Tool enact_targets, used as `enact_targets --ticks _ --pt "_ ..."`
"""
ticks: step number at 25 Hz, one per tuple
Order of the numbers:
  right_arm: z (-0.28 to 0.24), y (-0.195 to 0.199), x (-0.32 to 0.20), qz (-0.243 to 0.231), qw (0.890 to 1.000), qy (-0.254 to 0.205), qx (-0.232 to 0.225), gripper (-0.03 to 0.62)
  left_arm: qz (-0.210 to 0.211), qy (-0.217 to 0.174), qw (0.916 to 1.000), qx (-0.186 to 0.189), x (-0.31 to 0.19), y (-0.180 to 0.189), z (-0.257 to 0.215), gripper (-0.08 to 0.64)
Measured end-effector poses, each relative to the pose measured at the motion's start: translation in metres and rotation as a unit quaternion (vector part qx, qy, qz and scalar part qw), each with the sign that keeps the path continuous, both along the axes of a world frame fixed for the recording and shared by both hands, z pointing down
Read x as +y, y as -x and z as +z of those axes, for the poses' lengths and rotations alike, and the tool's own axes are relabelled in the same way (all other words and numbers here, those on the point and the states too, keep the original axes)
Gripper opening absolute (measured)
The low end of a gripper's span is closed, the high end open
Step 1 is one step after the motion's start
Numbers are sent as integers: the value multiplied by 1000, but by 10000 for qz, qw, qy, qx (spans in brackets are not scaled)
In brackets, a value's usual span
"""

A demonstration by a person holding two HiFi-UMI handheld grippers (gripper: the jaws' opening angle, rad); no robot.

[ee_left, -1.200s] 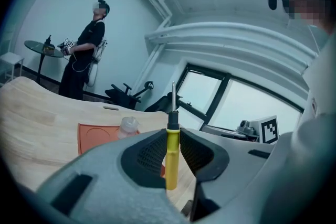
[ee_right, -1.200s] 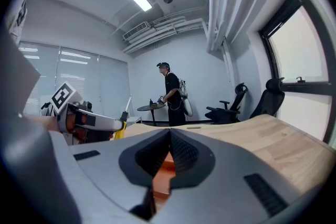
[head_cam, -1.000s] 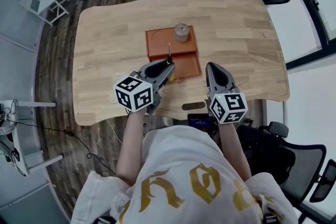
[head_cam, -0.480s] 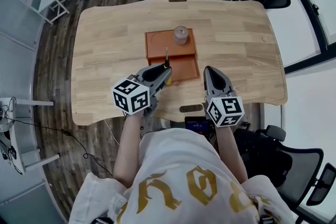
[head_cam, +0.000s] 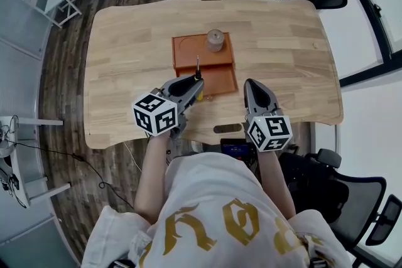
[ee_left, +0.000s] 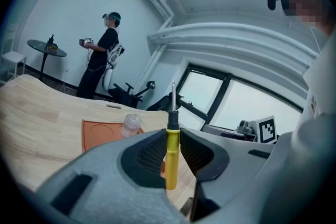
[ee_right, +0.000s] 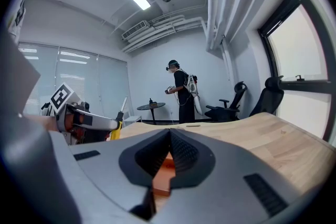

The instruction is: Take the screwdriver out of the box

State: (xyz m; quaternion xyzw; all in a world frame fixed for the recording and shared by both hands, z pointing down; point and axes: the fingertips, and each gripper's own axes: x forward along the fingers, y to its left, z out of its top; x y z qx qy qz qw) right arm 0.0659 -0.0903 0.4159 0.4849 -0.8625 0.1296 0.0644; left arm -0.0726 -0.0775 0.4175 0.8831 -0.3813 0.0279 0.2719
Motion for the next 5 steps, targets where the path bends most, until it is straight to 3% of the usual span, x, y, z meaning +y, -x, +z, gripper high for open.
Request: enact_targets --ticks 5 --pt "3 -3 1 5 10000 45 6 11 -30 18 10000 -3 -1 1 2 80"
